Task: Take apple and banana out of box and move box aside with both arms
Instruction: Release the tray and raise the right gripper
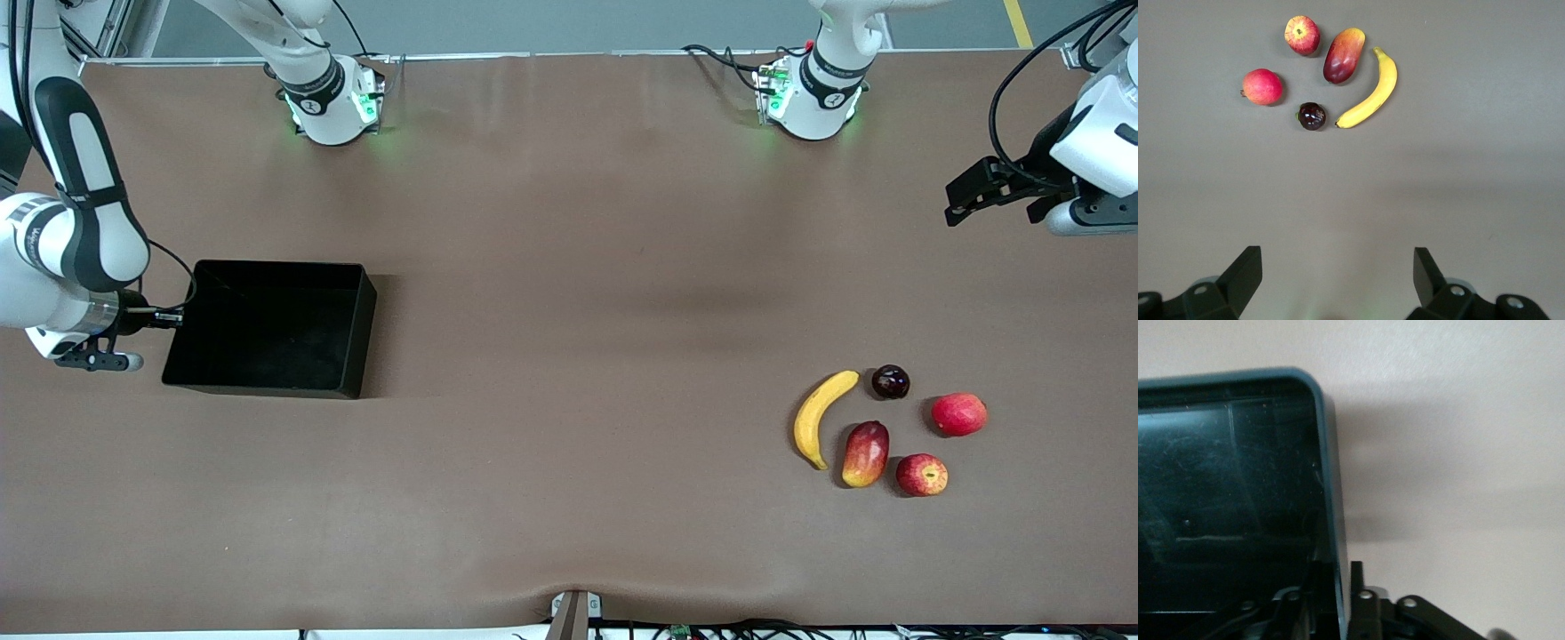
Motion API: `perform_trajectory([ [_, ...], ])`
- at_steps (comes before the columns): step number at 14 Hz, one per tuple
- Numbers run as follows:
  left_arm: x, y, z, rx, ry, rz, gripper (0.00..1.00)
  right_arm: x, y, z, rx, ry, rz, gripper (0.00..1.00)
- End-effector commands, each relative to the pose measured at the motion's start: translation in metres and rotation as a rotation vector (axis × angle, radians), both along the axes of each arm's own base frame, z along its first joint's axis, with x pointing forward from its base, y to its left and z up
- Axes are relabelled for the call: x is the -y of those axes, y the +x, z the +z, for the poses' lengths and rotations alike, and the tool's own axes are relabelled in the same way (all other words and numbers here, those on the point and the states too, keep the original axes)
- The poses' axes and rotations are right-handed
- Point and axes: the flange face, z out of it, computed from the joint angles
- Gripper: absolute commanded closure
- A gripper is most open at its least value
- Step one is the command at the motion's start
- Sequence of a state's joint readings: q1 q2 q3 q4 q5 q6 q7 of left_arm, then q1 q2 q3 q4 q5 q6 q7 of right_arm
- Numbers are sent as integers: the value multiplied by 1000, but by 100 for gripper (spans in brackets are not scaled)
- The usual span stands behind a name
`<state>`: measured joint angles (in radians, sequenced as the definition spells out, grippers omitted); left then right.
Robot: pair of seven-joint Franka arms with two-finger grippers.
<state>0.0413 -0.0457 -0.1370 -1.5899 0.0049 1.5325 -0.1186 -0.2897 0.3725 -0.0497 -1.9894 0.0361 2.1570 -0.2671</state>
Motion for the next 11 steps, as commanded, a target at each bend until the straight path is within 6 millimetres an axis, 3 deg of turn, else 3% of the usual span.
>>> perform_trajectory([
  [1,-8,-1,11,8,-4,5,0,-2,15,30,9,9,25,0],
  [3,-11,-1,16,19,-3,9,0,-16,30,47,34,19,43,0],
  [5,-11,0,19,26,0,9,0,-36,62,83,112,1,83,0],
  [7,-11,0,18,24,1,6,0,-70,101,119,184,-21,153,0],
  [11,-11,-3,19,24,0,6,0,-105,141,171,240,-35,221,0],
])
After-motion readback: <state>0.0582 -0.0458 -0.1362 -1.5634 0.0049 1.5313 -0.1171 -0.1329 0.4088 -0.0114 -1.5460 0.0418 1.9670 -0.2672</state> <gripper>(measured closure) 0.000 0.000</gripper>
